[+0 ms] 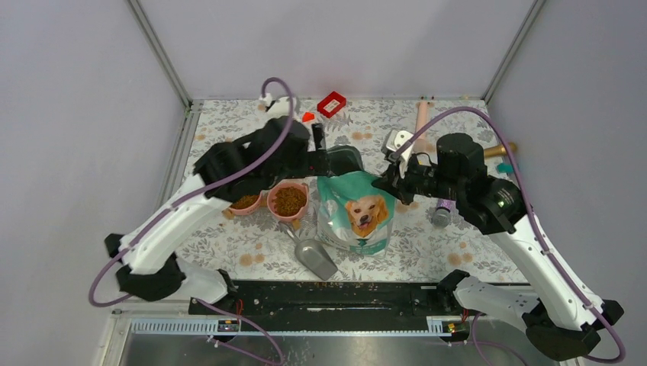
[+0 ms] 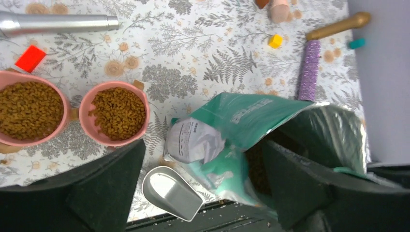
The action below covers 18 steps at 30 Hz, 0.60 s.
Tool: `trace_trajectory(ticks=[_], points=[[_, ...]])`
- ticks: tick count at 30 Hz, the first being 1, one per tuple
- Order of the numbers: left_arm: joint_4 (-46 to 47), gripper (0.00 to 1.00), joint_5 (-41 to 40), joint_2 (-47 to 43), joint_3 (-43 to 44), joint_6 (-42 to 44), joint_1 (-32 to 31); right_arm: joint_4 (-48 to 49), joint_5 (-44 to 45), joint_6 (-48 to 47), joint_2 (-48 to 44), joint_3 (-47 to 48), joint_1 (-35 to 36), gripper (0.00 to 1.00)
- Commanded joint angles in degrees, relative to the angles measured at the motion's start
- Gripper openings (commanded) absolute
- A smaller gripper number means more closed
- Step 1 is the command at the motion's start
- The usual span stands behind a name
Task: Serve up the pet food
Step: Close the pet food bag at the center of the board.
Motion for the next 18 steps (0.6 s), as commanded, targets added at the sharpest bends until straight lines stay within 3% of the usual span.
trace_trajectory(ticks=[1,5,10,13,18], points=[[15.25,0.98,-1.54,-14.05,-13.42,1.55,0.4,7.61,-3.41,3.06,-4.69,-2.53,-0.19,0.0],[32.74,0.99,4.64,-27.55,-31.26,12.89,0.42,12.01,9.11,17.81,-6.18,-3.43,-0.18,0.0],[52.76,0.99,14.46,-40.18,-49.75,24.0,1.32,10.68,11.94,23.86,-6.81,-3.37,-0.14,0.0],[55.44,0.99,20.54,-40.36,-52.23,26.79,2.5,10.84,11.66,24.85,-8.31,-3.63,-0.12,0.0],[55.38,0.99,27.42,-33.19,-49.91,30.09,6.11,11.05,7.85,24.5,-10.52,-4.68,-0.12,0.0]])
